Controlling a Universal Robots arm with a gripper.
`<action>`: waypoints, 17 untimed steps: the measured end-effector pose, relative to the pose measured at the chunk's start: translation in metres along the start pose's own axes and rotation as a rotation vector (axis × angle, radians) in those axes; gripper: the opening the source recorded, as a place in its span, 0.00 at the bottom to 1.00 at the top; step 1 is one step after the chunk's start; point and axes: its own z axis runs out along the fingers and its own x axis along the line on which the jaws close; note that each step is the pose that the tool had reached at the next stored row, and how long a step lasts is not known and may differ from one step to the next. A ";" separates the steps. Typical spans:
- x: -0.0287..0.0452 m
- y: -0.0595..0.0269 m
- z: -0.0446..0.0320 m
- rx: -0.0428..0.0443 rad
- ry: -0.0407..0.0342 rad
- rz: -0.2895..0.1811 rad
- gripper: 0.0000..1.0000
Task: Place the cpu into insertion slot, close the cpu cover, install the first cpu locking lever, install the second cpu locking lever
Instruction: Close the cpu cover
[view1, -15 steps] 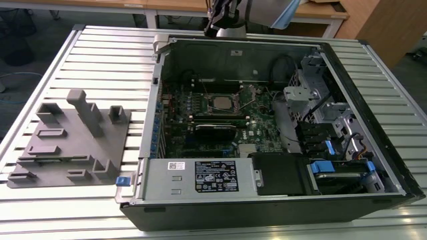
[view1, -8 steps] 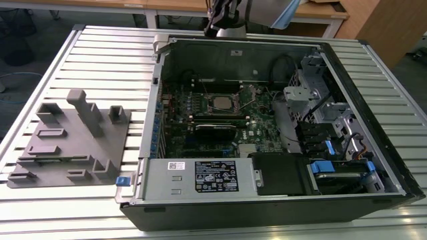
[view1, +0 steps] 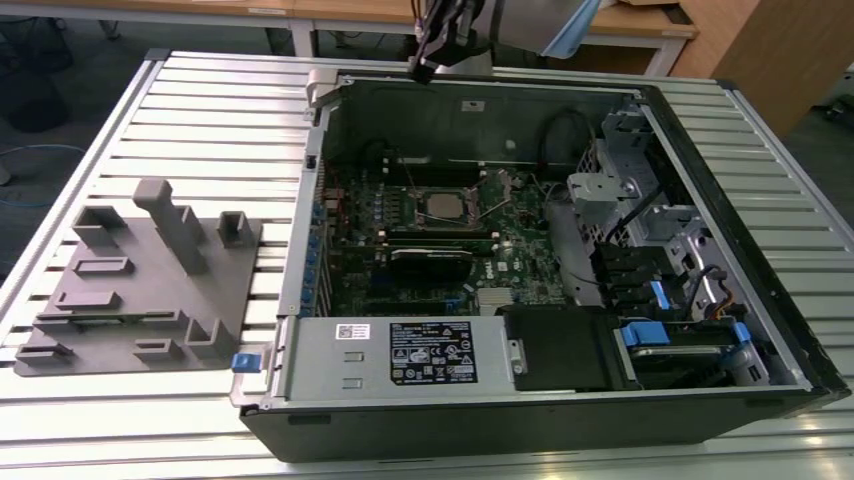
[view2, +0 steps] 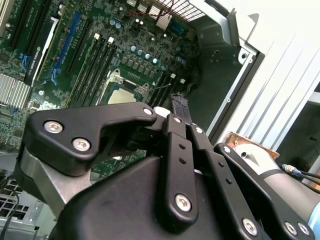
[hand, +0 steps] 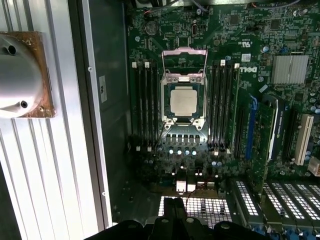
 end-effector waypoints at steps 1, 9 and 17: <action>-0.0001 0.0003 0.0008 0.0000 0.0001 0.000 0.11; -0.0004 0.0011 0.0035 0.0000 0.0000 0.000 0.11; -0.0006 0.0018 0.0058 -0.0001 0.0003 0.000 0.11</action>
